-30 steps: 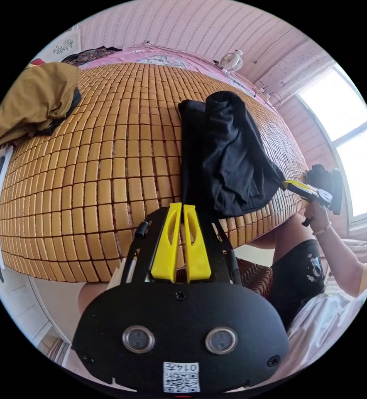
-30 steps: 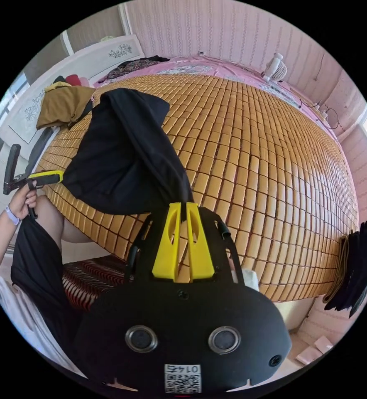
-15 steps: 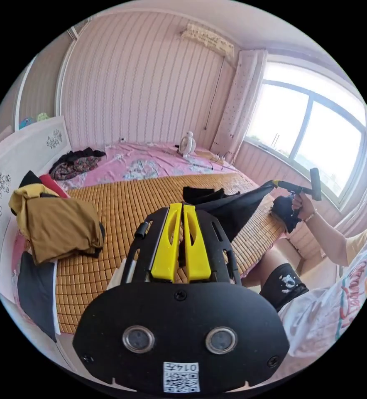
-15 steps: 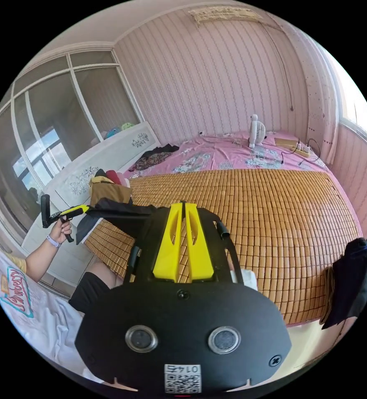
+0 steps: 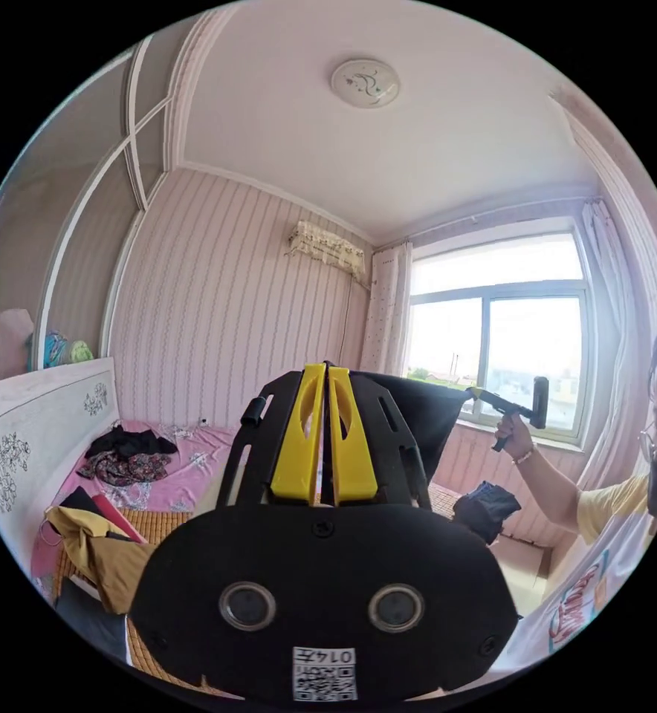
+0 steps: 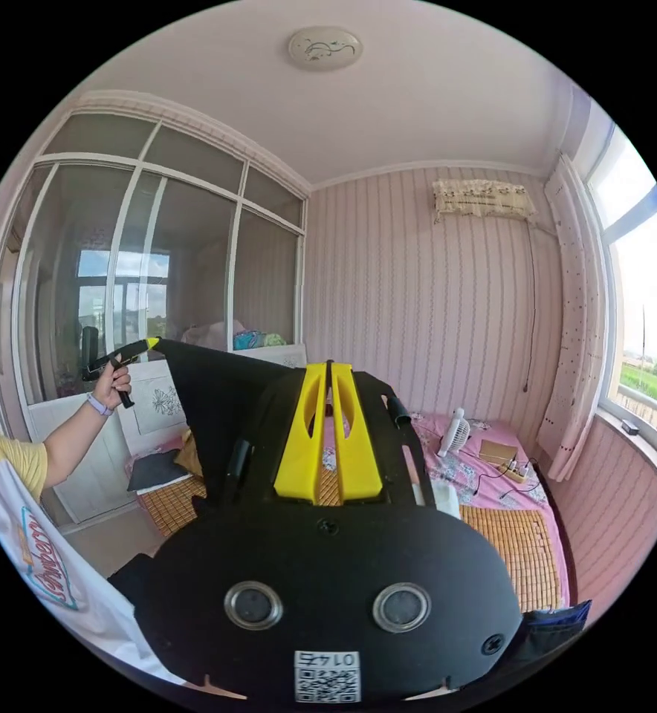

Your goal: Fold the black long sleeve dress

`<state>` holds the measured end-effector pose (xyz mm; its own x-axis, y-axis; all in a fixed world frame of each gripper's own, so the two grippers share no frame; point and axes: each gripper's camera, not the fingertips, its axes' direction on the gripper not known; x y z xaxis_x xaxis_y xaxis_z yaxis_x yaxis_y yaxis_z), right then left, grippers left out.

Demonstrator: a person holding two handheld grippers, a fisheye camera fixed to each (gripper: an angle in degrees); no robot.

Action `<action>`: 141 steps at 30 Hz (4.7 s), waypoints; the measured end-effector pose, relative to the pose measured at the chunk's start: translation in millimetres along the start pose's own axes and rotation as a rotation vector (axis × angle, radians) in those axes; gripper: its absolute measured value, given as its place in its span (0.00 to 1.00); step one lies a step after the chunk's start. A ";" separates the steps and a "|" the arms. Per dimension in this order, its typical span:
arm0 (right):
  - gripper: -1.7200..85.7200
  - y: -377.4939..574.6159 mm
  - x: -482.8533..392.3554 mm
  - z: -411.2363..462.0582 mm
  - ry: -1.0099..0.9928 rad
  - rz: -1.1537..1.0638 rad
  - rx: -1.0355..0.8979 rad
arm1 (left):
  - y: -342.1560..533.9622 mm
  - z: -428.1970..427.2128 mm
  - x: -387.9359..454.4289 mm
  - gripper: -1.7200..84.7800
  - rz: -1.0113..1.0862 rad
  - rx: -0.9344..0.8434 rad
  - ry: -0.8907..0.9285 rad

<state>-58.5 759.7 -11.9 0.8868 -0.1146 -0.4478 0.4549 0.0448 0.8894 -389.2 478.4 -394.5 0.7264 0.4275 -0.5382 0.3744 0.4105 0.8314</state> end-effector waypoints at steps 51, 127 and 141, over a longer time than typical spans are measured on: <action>0.01 326.9 113.3 290.1 -0.072 0.385 -0.791 | 339.5 276.6 -197.2 0.01 -0.445 -0.987 -0.108; 0.07 408.6 186.1 383.8 0.101 0.529 -1.037 | 449.1 490.8 -331.3 0.06 -0.142 -1.230 0.045; 0.12 355.5 307.6 668.1 0.176 0.324 -0.982 | 529.0 725.1 -355.7 0.07 -0.089 -1.291 0.067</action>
<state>321.2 77.4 228.0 0.9416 0.1890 -0.2787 -0.0097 0.8424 0.5388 -31.7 -40.5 337.0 0.6834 0.3829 -0.6216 -0.4315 0.8986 0.0791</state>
